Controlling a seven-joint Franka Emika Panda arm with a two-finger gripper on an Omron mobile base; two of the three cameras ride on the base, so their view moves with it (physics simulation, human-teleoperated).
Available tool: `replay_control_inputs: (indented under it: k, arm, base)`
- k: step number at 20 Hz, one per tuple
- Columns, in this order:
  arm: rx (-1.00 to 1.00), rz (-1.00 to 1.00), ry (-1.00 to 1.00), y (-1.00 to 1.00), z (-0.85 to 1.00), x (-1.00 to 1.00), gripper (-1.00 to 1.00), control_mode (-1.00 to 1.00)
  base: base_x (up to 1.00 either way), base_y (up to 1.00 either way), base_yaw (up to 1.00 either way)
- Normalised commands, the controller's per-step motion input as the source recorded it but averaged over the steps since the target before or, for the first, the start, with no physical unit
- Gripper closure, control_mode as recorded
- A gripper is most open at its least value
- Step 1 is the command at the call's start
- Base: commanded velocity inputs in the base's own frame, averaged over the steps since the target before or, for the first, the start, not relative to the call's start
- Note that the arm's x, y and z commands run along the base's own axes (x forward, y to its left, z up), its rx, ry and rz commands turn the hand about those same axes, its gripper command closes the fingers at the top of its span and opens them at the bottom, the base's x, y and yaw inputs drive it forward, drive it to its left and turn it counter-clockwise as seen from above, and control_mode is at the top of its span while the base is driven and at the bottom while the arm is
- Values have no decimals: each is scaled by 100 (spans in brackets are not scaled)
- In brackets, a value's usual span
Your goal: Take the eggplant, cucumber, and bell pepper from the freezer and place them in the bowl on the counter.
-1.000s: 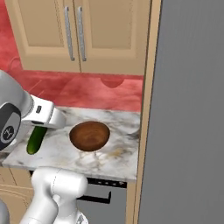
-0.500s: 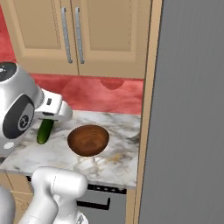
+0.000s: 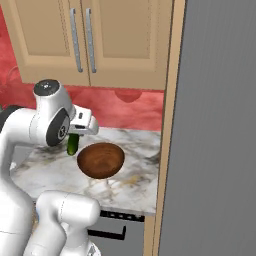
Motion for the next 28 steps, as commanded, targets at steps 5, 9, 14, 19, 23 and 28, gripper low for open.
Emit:
replay_control_inputs:
  k: [5, 9, 14, 19, 23, 28]
  arm:
    - [0, 5, 0, 0, -90, 92, 100, -100]
    - [0, 3, 0, -3, -89, 77, 100, -100]
    - [0, 1, 0, -1, -82, 66, 100, -100]
    - [0, 1, 0, -3, -28, 41, 100, -100]
    - [0, 0, 0, -2, -2, 27, 100, -100]
    - [0, 0, 0, -1, -15, 24, 100, -100]
  base:
    - [0, 0, 0]
    - [0, 0, 0]
    - [0, 0, 0]
    - [0, 0, 0]
    - [0, 0, 0]
    - [0, 0, 0]
